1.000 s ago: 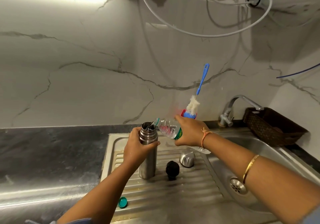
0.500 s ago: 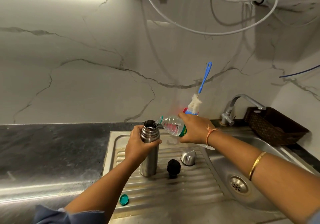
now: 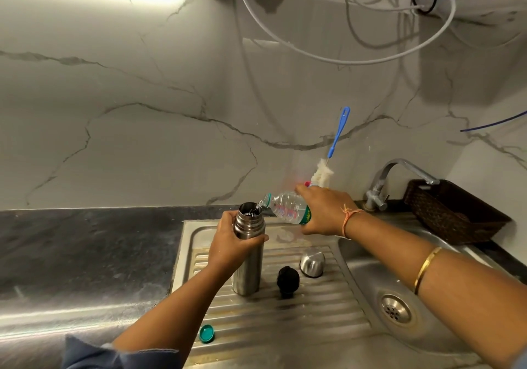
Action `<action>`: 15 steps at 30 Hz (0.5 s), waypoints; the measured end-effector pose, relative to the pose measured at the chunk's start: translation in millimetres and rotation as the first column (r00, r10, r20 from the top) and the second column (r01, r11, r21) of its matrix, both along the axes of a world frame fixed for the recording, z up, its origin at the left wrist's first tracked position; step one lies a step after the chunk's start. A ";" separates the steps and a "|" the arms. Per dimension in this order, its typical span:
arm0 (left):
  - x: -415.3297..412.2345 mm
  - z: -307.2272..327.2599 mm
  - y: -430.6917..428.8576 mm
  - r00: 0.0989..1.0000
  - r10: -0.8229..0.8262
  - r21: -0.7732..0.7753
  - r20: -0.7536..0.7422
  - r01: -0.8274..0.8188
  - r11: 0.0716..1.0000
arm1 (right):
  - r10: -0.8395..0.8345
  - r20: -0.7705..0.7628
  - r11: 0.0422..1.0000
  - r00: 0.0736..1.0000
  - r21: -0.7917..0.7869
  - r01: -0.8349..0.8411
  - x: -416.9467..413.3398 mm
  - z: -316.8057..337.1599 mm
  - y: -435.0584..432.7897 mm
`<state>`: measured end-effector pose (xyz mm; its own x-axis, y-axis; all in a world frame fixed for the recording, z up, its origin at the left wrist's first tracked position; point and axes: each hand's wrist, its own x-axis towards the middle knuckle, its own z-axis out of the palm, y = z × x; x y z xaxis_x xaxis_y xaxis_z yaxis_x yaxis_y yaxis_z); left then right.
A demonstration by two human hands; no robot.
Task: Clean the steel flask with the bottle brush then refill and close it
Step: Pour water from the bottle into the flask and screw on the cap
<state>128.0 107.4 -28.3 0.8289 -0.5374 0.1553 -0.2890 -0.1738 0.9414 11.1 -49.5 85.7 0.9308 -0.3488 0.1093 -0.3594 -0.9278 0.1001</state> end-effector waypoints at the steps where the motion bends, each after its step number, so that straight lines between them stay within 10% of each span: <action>1: 0.4 -0.5 -0.5 1.000 -0.001 -0.002 -0.005 0.001 1.000 | 0.002 -0.001 1.000 1.000 -0.004 -0.002 0.0 -0.2 -0.5; 15: 1.0 -3.2 -1.5 0.999 -0.018 -0.016 -0.028 0.018 1.000 | 0.006 0.002 0.998 1.000 -0.062 -0.006 1.9 -1.1 -1.5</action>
<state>128.9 106.0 -31.5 0.8234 -0.5499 0.1401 -0.2649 -0.1540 0.9519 13.0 -51.0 84.6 0.9327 -0.3356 0.1323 -0.3540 -0.9220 0.1569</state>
